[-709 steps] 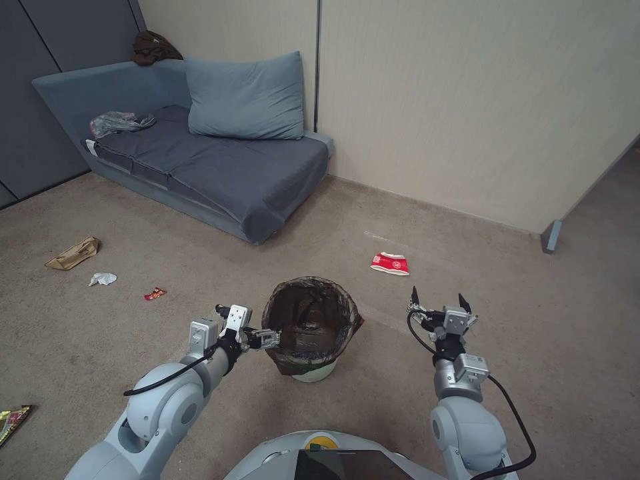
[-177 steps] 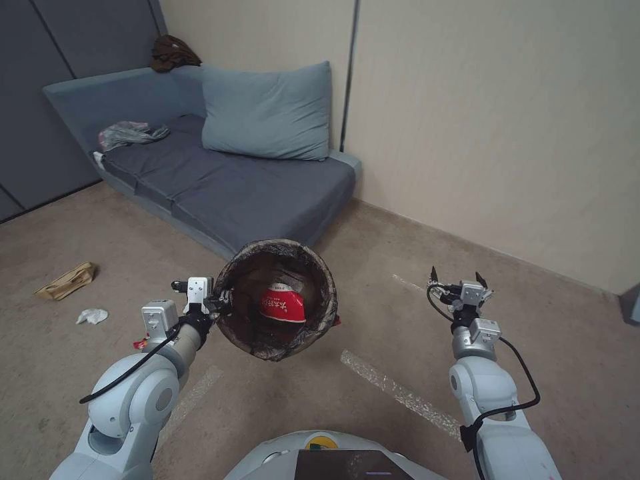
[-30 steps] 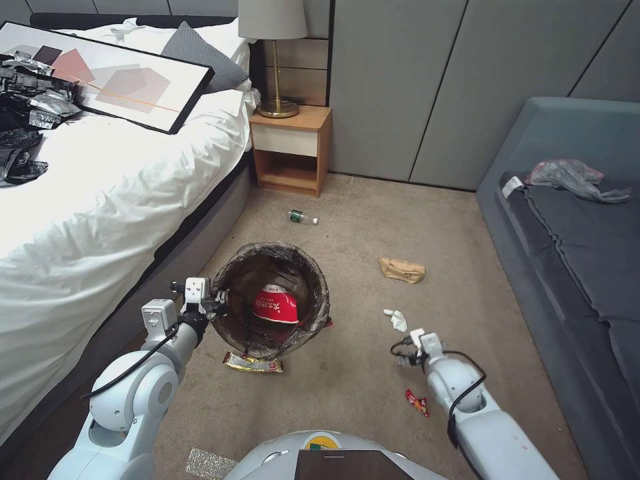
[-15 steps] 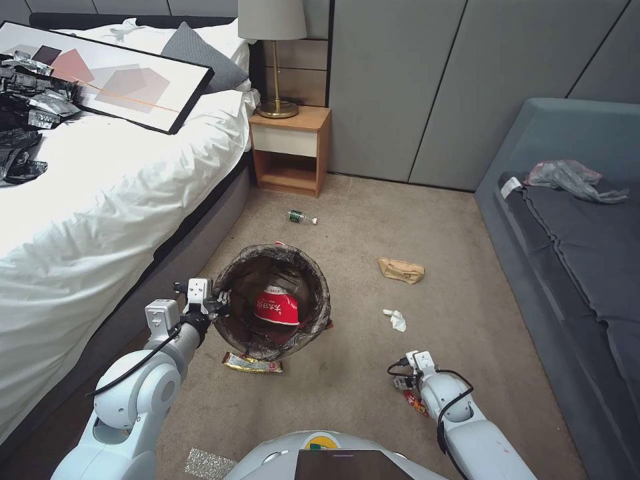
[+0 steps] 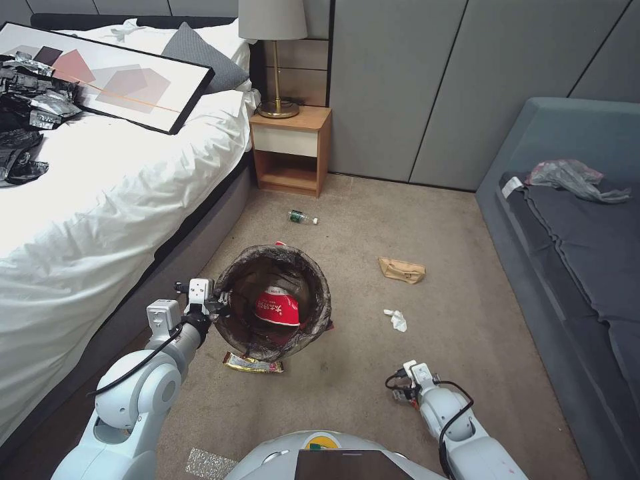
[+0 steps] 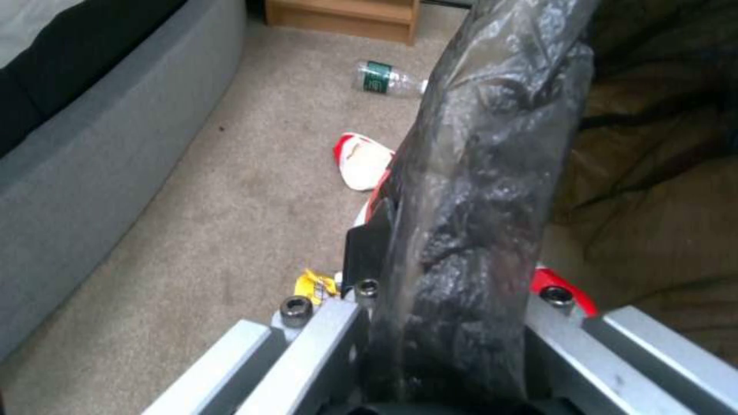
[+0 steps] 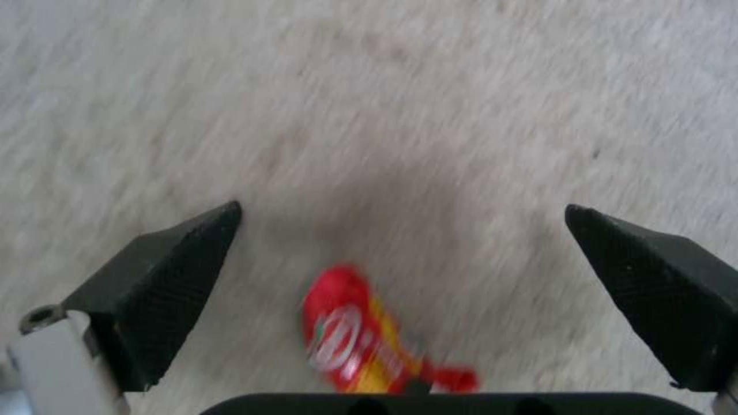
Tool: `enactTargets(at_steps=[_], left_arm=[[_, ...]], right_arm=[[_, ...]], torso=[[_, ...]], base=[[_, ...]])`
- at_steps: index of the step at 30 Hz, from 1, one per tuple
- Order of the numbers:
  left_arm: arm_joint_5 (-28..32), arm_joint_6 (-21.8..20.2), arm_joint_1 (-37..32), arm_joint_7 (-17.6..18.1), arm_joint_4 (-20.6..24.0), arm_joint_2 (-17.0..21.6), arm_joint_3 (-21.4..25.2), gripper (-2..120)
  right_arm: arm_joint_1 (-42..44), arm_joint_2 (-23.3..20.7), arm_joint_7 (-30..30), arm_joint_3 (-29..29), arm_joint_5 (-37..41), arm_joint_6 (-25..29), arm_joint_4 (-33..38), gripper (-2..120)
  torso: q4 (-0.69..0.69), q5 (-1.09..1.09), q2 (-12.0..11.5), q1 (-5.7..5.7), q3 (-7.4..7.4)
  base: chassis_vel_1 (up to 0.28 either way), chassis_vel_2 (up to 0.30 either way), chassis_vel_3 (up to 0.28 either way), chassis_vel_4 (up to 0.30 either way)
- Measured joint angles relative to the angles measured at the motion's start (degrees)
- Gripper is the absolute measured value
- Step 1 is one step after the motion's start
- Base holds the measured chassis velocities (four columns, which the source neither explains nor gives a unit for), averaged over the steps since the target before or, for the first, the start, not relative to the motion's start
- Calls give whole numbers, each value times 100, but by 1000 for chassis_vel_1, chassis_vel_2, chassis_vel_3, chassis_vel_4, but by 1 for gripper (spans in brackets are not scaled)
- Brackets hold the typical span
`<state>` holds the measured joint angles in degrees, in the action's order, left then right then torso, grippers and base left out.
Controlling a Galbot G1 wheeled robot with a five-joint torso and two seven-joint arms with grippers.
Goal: Pick up the trash bin, then pick up the garbage from the floor and place it into the trash bin.
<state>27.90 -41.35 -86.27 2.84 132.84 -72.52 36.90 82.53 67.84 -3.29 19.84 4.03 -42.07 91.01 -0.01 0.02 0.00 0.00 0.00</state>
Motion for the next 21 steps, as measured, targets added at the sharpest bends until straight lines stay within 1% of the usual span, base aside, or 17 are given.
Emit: enactTargets(at_steps=[3, 5, 8, 14, 15, 16, 21], left_arm=[[-3, 0, -5, -9, 3, 9, 8, 0], [-13, 5, -7, -22, 4, 7, 10, 0], [-44, 17, -8, -30, 2, -12, -14, 0], [-83, 24, -10, -48, -1, -28, -45, 0], [-87, 25, -11, -50, 0, -24, -34, 0], [-89, 28, -15, -52, -1, -18, -16, 0], [-91, 32, -23, -57, 0, -18, 2, 0]], right_arm=[[138, -88, -12, -7, -16, -18, 178, 100], [270, -204, -16, 15, -19, -27, 382, 100], [318, -226, -16, 30, -19, -26, 433, 100], [327, -119, -8, -5, -32, -23, 276, 100], [317, -99, -5, -13, -35, -19, 239, 100], [293, -79, 3, -21, -32, -17, 183, 100], [230, -62, 15, -35, 39, -19, 47, 100]], torso=[[0, 2, 0, 0, 1], [0, -2, 0, 0, 1], [1, 0, 0, 0, 1], [0, 0, 0, 0, 1], [0, -2, 0, 0, 0], [0, -10, 0, 0, 0], [-2, -13, 1, 0, -1]], base=[[0, 0, 0, 0], [0, 0, 0, 0], [0, 0, 0, 0], [0, 0, 0, 0], [0, 0, 0, 0], [0, 0, 0, 0], [0, 0, 0, 0]])
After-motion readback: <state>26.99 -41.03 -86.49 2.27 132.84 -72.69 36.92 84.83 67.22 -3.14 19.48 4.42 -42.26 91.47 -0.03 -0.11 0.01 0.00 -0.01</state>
